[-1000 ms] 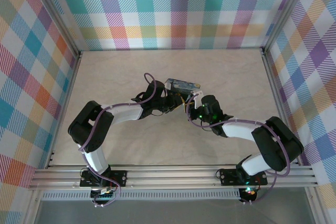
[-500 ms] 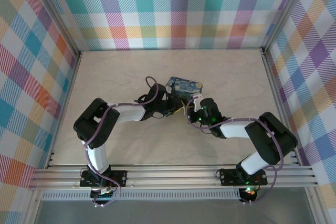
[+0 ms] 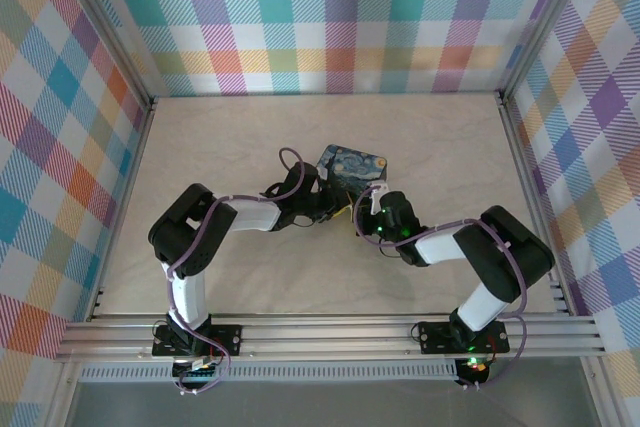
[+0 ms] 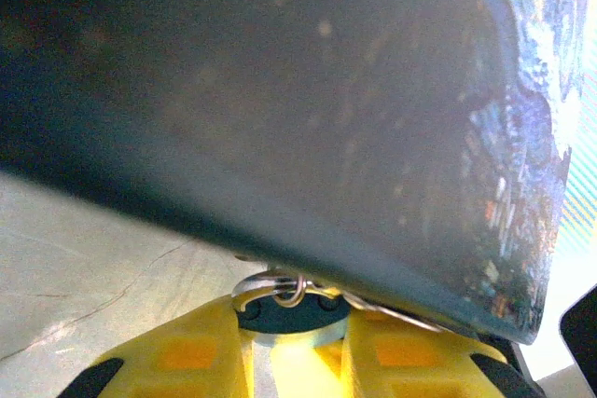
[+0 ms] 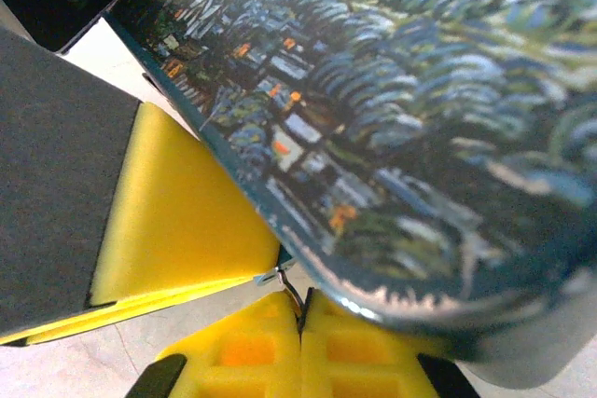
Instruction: Unlock a padlock with a key
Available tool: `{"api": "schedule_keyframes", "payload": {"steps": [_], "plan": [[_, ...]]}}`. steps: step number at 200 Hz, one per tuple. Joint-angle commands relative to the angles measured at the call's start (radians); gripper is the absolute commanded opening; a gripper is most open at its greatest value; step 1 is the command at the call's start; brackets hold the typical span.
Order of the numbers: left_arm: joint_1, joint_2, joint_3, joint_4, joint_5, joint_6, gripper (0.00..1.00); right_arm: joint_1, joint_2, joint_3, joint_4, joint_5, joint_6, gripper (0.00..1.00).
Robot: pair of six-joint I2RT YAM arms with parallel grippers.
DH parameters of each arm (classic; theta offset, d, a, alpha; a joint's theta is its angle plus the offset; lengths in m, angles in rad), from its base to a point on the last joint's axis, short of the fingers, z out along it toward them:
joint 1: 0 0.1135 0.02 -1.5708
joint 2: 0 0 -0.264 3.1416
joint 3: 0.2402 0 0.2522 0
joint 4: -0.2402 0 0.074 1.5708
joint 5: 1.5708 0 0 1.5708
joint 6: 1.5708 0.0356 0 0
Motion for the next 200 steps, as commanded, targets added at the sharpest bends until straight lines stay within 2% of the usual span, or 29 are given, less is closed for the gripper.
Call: {"api": "schedule_keyframes", "payload": {"steps": [1,30,131,169,200], "plan": [[-0.024,0.010,-0.024,0.024,0.053,-0.057,0.29,0.036,0.021,-0.011,0.124,-0.055,0.068,0.00],[-0.017,-0.016,-0.042,0.018,0.032,-0.054,0.35,0.039,0.033,-0.022,0.141,-0.044,0.091,0.00],[0.038,-0.160,-0.172,0.056,-0.061,-0.070,0.66,0.041,0.009,-0.004,0.095,-0.044,0.134,0.00],[0.063,-0.172,-0.242,0.187,-0.064,-0.138,0.65,0.041,-0.021,0.008,0.080,-0.059,0.176,0.00],[0.062,-0.142,-0.271,0.306,-0.055,-0.192,0.56,0.041,-0.036,0.015,0.065,-0.060,0.224,0.00]]}}
